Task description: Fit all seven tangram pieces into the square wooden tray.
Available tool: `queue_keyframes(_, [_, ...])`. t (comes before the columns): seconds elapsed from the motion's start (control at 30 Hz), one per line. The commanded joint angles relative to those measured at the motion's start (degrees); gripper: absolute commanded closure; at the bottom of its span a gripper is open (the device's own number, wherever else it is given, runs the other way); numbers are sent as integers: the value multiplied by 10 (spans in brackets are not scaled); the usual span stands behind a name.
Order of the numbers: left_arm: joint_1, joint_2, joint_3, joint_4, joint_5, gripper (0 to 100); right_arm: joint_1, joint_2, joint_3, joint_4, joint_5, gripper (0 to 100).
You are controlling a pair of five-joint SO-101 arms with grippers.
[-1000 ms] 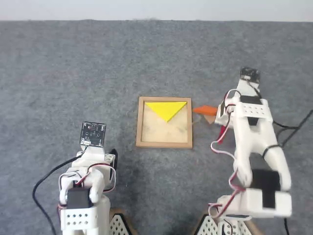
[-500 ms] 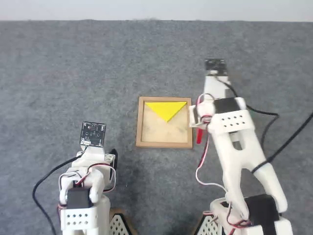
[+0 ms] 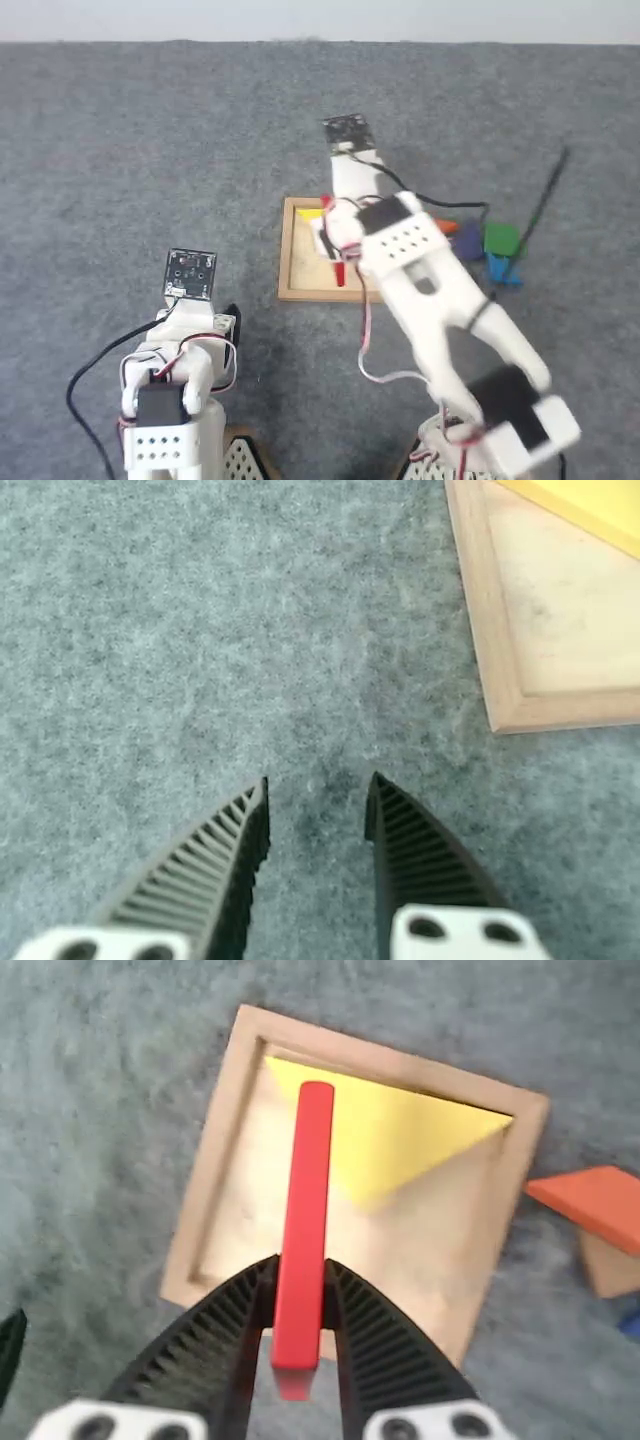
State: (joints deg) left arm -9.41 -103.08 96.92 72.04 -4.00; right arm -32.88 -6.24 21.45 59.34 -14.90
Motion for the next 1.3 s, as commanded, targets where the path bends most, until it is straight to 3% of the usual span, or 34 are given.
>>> queue_keyframes(0.0, [1,-16,-5,5,-4,847,-36,69,-104,-7,-35,992])
queue_keyframes(0.37, [1,-16,-5,5,-4,847,-67,237,-218,-11,-126,992])
queue_keyframes(0.7, [1,-16,-5,5,-4,847,-80,272,-233,-25,-128,976])
queue_keyframes(0.9, [1,-16,-5,5,-4,847,-80,276,-233,-28,-129,807])
queue_keyframes(1.27, [1,-16,-5,5,-4,847,-35,273,-239,-28,-127,826])
